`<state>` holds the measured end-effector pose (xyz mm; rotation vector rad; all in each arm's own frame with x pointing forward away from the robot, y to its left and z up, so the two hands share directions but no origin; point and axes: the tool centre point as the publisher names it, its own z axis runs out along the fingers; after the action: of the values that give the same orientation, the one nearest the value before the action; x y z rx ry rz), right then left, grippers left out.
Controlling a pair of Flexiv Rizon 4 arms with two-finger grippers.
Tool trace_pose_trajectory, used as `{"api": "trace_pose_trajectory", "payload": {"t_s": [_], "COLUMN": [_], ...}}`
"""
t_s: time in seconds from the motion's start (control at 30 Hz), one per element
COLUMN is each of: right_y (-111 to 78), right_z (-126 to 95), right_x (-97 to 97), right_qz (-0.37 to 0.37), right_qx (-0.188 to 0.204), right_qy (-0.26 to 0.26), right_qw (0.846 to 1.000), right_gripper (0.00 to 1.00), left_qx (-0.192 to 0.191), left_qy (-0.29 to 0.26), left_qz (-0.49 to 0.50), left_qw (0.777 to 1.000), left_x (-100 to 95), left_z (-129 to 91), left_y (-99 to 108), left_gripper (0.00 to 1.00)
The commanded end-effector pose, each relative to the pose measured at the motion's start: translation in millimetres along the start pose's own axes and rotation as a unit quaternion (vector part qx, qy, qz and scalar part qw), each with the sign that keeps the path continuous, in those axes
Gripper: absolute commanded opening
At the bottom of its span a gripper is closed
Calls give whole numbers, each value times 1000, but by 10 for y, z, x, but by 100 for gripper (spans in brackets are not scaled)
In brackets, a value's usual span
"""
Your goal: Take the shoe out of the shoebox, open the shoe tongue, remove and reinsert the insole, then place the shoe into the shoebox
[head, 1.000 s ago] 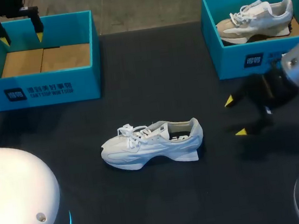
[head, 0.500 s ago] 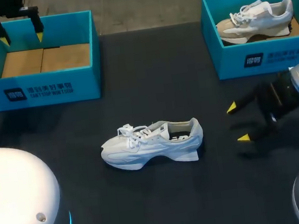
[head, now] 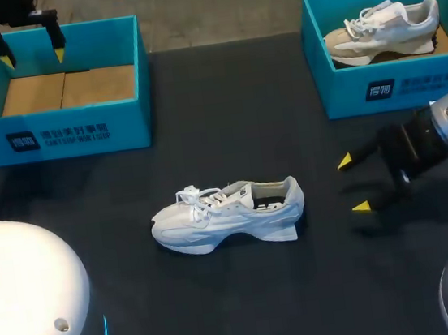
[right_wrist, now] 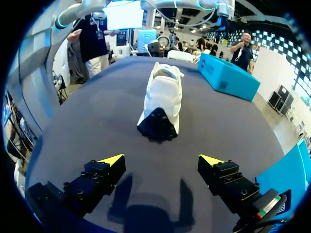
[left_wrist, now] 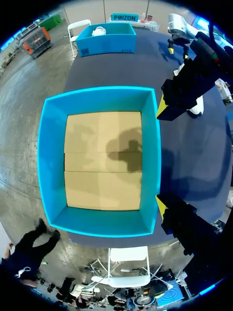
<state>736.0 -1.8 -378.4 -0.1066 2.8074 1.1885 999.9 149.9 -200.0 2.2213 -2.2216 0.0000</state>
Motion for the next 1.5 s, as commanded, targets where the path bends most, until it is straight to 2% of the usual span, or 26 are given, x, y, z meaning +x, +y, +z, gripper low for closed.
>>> {"api": "trace_pose_trajectory", "payload": {"t_s": [0.03, 0.57, 1.17, 1.5], "right_y": [8, 17, 385, 515], "right_z": [5, 14, 430, 712], "right_x": [1, -1, -48, -71], "right_qz": [0, 5, 43, 46], "right_qx": [1, 3, 30, 25], "right_qy": [0, 2, -11, -2], "right_qw": [1000, 1000, 999, 999], "right_gripper": [100, 100, 100, 100], "left_qx": [0, 0, 0, 0], "left_qy": [0, 0, 0, 0], "left_qz": [0, 0, 0, 0], "left_qw": [1000, 1000, 1000, 1000], "left_x": [0, 0, 0, 0], "left_z": [0, 0, 0, 0], "left_y": [-1, -1, -1, -1], "left_gripper": [100, 100, 100, 100]}}
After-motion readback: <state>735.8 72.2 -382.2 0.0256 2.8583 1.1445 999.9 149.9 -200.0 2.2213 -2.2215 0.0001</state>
